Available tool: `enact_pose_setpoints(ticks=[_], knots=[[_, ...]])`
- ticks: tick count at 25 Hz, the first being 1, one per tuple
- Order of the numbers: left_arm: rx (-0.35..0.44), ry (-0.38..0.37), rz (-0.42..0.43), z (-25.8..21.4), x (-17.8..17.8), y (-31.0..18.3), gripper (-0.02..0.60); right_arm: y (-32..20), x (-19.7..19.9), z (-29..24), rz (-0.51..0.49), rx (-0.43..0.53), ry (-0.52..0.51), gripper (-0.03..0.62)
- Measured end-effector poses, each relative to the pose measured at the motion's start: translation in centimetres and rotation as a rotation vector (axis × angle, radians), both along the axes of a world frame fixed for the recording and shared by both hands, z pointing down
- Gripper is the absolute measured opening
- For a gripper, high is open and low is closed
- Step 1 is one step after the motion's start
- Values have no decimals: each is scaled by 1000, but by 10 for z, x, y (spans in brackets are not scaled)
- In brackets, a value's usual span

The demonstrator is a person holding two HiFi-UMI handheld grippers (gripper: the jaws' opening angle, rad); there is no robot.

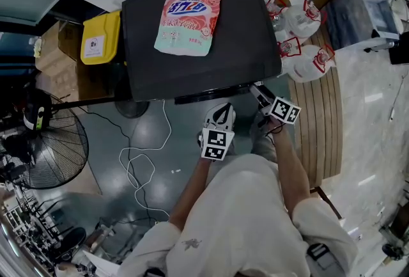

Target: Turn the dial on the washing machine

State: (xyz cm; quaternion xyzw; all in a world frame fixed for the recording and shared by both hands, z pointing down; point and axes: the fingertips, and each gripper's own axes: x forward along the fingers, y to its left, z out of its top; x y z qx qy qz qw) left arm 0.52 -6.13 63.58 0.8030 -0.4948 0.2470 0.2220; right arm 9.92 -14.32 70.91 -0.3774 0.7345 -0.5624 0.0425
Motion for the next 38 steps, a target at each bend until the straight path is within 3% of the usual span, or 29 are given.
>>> enact_pose_setpoints(ticks=[3, 18, 21, 28, 38], knots=[[1, 1, 3, -1, 1, 0, 12, -1, 4, 3, -15, 17, 71, 333], [5, -5, 10, -3, -1, 1, 12, 5, 1, 5, -284, 306, 813, 345], [0, -8, 7, 1, -2, 2, 12, 6, -2, 5, -308, 348, 910, 339], [-2, -9, 6, 2, -4, 2, 12, 5, -2, 8, -285, 333, 981, 282], [-8, -5, 4, 2, -5, 4, 12, 5, 2, 7, -256, 276, 864, 281]])
